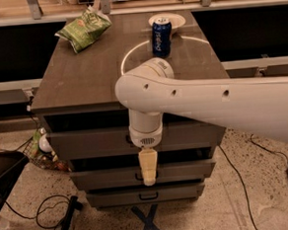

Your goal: Open top drawer

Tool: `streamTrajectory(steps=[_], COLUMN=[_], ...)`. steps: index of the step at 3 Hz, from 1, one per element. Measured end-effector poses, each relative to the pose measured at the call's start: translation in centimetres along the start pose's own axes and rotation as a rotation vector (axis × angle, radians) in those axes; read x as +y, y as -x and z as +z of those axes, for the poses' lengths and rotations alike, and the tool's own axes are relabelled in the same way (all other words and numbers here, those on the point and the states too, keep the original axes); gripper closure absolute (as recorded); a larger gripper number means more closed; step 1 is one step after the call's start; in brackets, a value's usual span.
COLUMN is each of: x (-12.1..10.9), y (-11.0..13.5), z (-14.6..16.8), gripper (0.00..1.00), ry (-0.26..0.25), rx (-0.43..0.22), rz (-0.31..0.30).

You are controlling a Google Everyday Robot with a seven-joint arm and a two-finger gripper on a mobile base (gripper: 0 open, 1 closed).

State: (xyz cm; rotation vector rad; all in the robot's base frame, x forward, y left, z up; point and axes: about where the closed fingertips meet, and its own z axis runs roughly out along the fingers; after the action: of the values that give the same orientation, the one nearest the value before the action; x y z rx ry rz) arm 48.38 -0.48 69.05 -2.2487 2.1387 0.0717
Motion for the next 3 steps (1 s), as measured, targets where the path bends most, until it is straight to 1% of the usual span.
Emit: streamTrajectory(steps=[2, 3], x=[0.7, 0.8], y=[1.6, 2.1], z=[2.1, 3.3], gripper=[0.00, 0.00], ry=[0.039, 0.065], rx=[-0.014, 0.000], rz=[-0.020, -0.032])
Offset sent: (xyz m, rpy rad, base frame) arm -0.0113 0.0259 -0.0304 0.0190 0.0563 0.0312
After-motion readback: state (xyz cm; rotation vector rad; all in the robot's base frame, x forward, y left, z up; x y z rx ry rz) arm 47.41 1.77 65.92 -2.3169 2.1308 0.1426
